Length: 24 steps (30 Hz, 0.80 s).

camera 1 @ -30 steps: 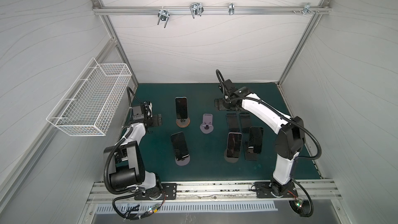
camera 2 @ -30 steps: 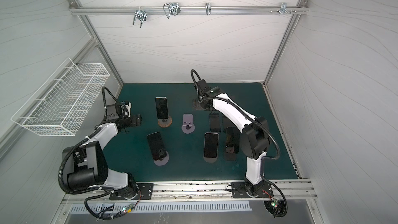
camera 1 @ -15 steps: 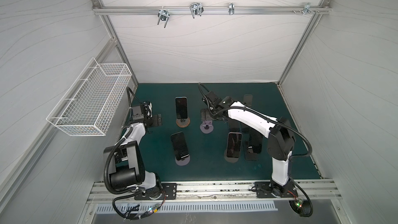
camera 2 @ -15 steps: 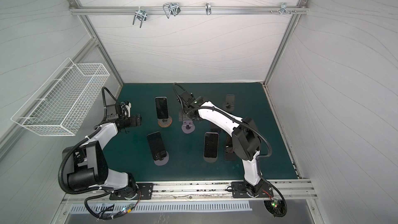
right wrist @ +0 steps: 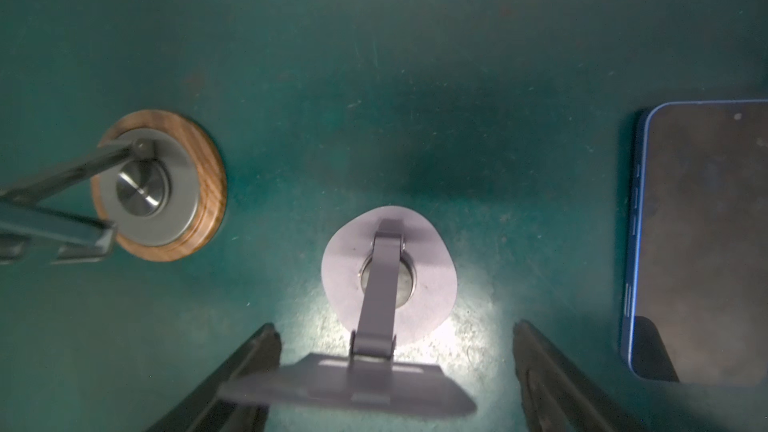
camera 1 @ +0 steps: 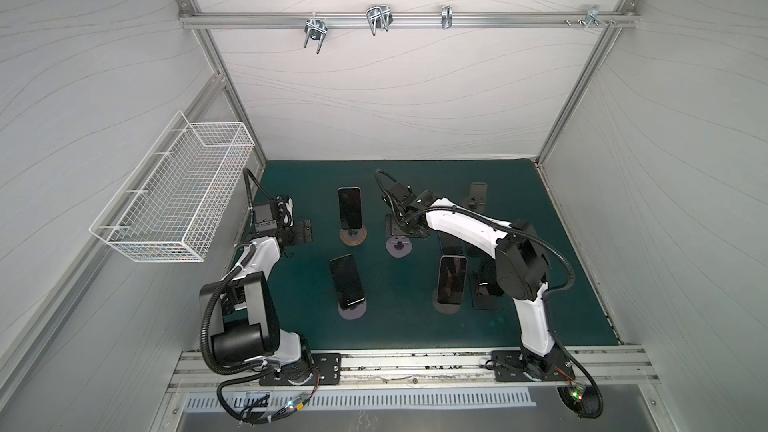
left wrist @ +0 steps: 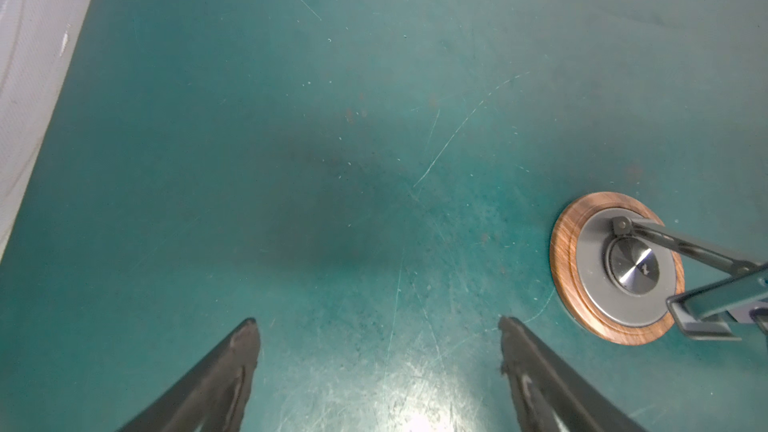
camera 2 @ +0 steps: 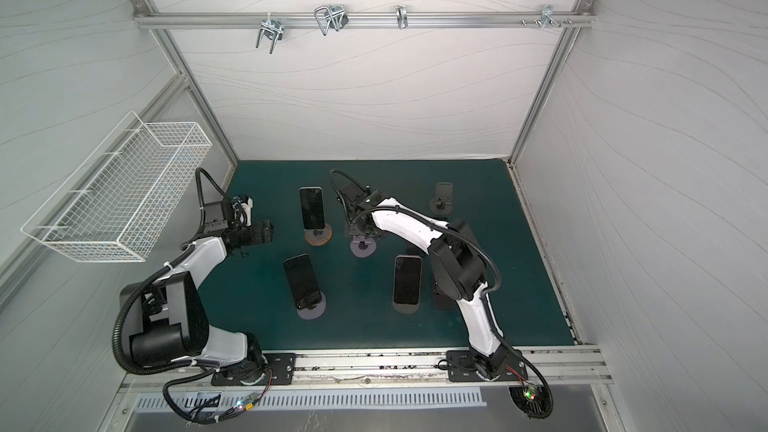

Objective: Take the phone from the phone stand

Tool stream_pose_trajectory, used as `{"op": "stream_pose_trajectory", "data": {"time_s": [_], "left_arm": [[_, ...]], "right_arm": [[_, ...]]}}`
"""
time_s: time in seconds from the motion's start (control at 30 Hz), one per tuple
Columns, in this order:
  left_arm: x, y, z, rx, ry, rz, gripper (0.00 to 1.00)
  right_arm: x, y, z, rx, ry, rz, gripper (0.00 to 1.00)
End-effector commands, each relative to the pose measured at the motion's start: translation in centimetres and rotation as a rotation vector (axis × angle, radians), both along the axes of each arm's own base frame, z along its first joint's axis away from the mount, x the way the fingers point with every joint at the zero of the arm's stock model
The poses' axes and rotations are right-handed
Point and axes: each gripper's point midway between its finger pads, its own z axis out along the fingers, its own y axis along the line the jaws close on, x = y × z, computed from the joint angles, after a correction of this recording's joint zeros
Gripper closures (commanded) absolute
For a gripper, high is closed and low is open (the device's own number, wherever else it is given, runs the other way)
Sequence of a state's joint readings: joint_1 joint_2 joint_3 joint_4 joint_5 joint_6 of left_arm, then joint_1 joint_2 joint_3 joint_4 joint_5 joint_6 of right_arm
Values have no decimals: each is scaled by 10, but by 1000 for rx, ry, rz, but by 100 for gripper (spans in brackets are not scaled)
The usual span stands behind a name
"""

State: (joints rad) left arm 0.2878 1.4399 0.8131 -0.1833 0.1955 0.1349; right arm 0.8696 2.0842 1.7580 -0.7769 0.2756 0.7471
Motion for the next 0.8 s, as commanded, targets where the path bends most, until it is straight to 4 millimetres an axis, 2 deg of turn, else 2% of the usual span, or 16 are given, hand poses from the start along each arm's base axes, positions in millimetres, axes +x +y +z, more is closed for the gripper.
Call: {"op": "stream_pose_trajectory", "data": {"time_s": [0.0,0.13,0.43,0.6,0.77], "left_arm": [[7,1,11,4,-38,-9,8],[7,2,11,3,-39,-5,8],[6,1,11,1,-38,-9,8],[6,3,10,2,-35,-3,9],[7,3,10,1,-31,-5,9]], "right_arm": [[1,0,-6,-50,-19,-62,19],[2,3,-10,-82,-31,-67,28],[2,7,-12,-82,-31,-55,41],[1,8,0,-67,-43,-28,43],[5,13,23,-30,-74,61,45]]}}
